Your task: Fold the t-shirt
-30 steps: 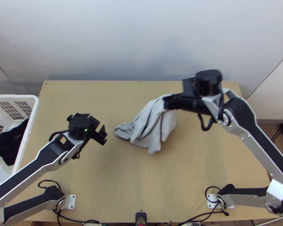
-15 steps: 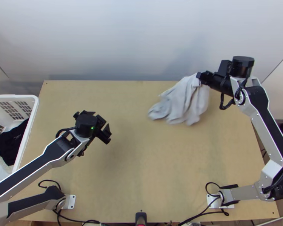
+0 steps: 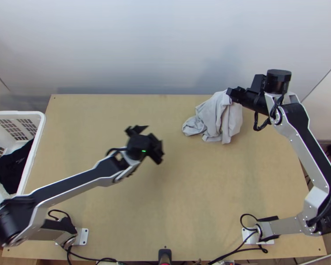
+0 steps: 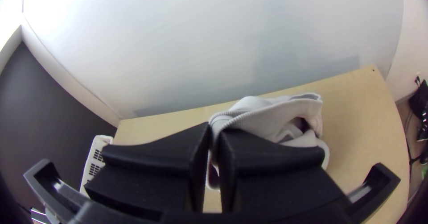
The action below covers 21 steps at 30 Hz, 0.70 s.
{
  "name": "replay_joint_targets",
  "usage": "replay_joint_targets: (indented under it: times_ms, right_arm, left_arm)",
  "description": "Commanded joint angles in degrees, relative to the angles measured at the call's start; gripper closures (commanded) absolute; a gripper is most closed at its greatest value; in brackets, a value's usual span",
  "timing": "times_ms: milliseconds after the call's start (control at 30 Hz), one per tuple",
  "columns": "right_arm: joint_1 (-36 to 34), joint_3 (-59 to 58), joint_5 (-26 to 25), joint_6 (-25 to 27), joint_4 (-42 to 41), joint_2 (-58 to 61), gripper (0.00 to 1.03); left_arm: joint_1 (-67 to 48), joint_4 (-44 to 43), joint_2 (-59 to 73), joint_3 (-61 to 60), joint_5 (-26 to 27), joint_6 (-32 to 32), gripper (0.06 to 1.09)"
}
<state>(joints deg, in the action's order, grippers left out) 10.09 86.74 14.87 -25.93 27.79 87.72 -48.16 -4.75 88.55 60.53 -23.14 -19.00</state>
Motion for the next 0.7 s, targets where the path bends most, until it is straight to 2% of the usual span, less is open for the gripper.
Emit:
replay_joint_targets:
  times_ms: [0, 67, 400, 667]
  right_arm:
    - [0.7, -0.8, 0.0, -0.9, -0.2, -1.1, 0.97]
    - [0.7, -1.2, 0.0, -1.2, -0.2, -1.3, 0.97]
    - [0.8, -0.8, 0.1, -2.7, -0.2, -3.9, 0.97]
    - [-0.6, -0.7, 0.5, -2.6, 1.2, -5.8, 0.97]
  left_arm:
    - [-6.4, -9.2, 13.4, 8.8, -0.9, 3.1, 0.11]
    - [-8.0, -13.2, 17.7, 11.4, -1.9, 2.9, 0.11]
    - [-12.5, -21.3, 39.9, 34.6, -6.2, 3.3, 0.11]
    - [-13.3, -22.0, 54.9, 52.9, -11.5, 2.8, 0.11]
